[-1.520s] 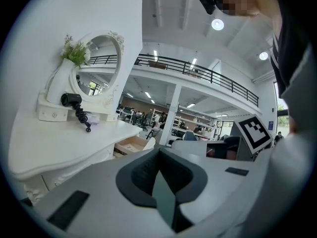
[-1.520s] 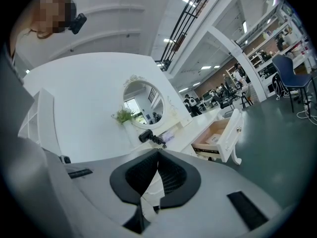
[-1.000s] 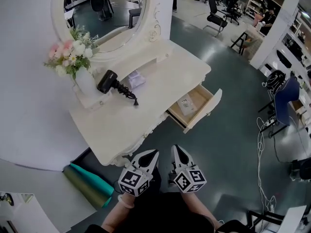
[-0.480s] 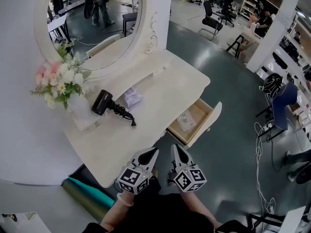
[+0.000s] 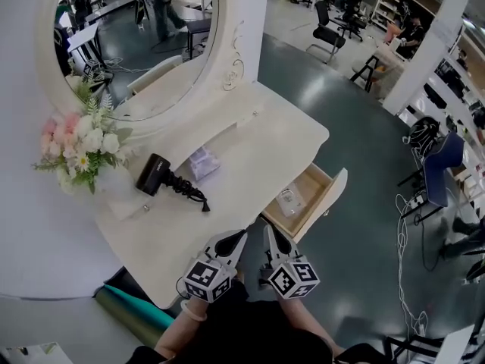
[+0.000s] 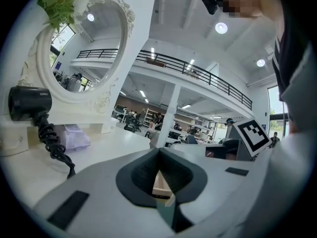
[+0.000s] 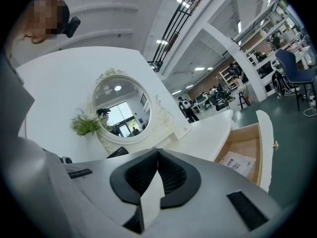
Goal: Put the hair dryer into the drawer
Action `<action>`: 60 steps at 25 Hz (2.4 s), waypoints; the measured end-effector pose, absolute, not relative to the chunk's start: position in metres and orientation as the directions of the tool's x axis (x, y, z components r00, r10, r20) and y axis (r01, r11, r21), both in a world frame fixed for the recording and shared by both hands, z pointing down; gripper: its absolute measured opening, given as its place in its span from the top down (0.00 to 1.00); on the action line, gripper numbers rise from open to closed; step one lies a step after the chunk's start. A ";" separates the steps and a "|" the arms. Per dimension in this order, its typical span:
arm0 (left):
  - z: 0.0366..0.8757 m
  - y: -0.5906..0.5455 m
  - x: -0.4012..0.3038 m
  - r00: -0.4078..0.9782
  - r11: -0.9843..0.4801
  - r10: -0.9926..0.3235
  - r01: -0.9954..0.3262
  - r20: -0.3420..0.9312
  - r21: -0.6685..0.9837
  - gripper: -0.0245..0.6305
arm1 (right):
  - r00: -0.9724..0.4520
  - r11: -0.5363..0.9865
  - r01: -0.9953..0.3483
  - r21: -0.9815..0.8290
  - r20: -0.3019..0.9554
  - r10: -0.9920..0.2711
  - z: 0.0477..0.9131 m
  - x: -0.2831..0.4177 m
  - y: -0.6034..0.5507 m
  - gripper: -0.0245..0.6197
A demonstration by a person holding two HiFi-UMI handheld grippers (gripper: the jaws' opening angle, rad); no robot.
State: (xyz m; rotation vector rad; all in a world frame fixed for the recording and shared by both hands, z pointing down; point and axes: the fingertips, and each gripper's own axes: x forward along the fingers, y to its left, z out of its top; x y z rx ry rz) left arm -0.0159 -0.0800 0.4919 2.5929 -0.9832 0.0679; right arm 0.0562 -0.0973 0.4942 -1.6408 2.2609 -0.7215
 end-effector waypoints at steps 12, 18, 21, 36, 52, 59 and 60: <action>0.499 -0.096 -0.010 0.766 -0.685 -0.617 -0.636 0.181 0.356 0.93 | -0.291 0.210 -0.824 -0.527 0.076 -0.954 0.494 0.071 -0.113 0.92; 0.498 -0.106 -0.019 0.727 -0.643 -0.662 -0.675 0.182 0.361 0.93 | -0.338 0.246 -0.816 -0.523 0.087 -0.937 0.494 0.066 -0.125 0.92; 0.498 -0.119 -0.021 0.698 -0.611 -0.694 -0.701 0.177 0.367 0.93 | -0.376 0.281 -0.812 -0.512 0.089 -0.923 0.492 0.063 -0.142 0.92; 0.496 -0.186 -0.047 0.491 -0.406 -0.849 -0.844 0.198 0.351 0.93 | -0.584 0.480 -0.753 -0.450 0.123 -0.802 0.488 0.042 -0.231 0.92; 0.513 -0.172 -0.149 0.118 -0.020 -0.954 -0.941 0.274 0.338 0.93 | -0.882 0.766 -0.469 -0.440 0.187 -0.433 0.512 -0.083 -0.239 0.85; 0.522 -0.157 -0.179 -0.025 0.133 -0.952 -0.932 0.304 0.338 0.93 | -0.935 0.861 -0.339 -0.378 0.233 -0.266 0.522 -0.134 -0.236 0.64; 0.523 -0.156 -0.183 -0.040 0.148 -0.951 -0.930 0.306 0.337 0.93 | -0.940 0.873 -0.319 -0.368 0.241 -0.242 0.524 -0.142 -0.236 0.63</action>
